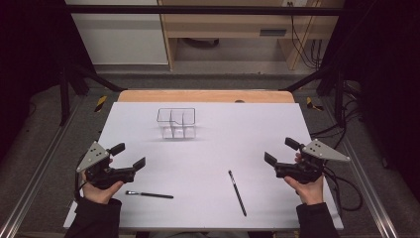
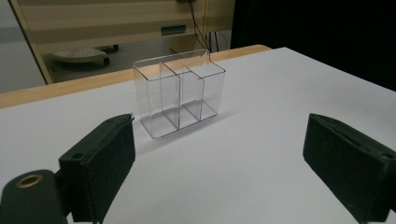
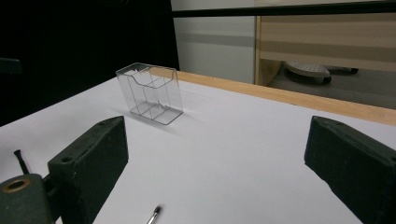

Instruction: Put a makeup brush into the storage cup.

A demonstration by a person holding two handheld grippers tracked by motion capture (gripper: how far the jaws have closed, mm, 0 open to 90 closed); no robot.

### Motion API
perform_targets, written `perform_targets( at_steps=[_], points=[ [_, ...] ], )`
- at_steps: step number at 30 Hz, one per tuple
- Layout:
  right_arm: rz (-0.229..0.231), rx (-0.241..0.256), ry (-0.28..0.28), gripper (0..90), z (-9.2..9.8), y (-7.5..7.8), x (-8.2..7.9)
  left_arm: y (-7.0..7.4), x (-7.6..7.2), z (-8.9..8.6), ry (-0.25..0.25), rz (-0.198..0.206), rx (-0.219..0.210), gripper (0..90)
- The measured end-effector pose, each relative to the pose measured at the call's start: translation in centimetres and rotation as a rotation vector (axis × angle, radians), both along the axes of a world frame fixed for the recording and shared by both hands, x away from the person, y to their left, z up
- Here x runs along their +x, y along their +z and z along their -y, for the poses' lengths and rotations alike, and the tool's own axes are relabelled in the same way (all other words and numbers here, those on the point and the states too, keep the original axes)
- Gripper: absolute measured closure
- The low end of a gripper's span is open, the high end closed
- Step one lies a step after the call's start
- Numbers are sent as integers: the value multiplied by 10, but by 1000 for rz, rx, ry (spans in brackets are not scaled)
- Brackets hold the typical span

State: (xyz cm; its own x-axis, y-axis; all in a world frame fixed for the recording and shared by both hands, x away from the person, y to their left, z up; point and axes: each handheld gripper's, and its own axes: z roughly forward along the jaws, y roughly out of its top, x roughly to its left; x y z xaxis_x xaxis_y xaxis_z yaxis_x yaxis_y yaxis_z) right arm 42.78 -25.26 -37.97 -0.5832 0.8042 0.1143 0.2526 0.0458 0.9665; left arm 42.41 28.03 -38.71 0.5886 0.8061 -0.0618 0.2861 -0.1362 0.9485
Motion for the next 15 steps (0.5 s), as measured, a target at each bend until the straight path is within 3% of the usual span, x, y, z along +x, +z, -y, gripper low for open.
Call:
perform_targets(
  at_steps=[8,15],
  points=[
    [11,-14,-2,65,-3,7,-4,-4,0,1,-4,-12,13,91],
    [5,-71,18,70,-19,11,-7,-9,1,3,-11,-22,26,95]
  ],
)
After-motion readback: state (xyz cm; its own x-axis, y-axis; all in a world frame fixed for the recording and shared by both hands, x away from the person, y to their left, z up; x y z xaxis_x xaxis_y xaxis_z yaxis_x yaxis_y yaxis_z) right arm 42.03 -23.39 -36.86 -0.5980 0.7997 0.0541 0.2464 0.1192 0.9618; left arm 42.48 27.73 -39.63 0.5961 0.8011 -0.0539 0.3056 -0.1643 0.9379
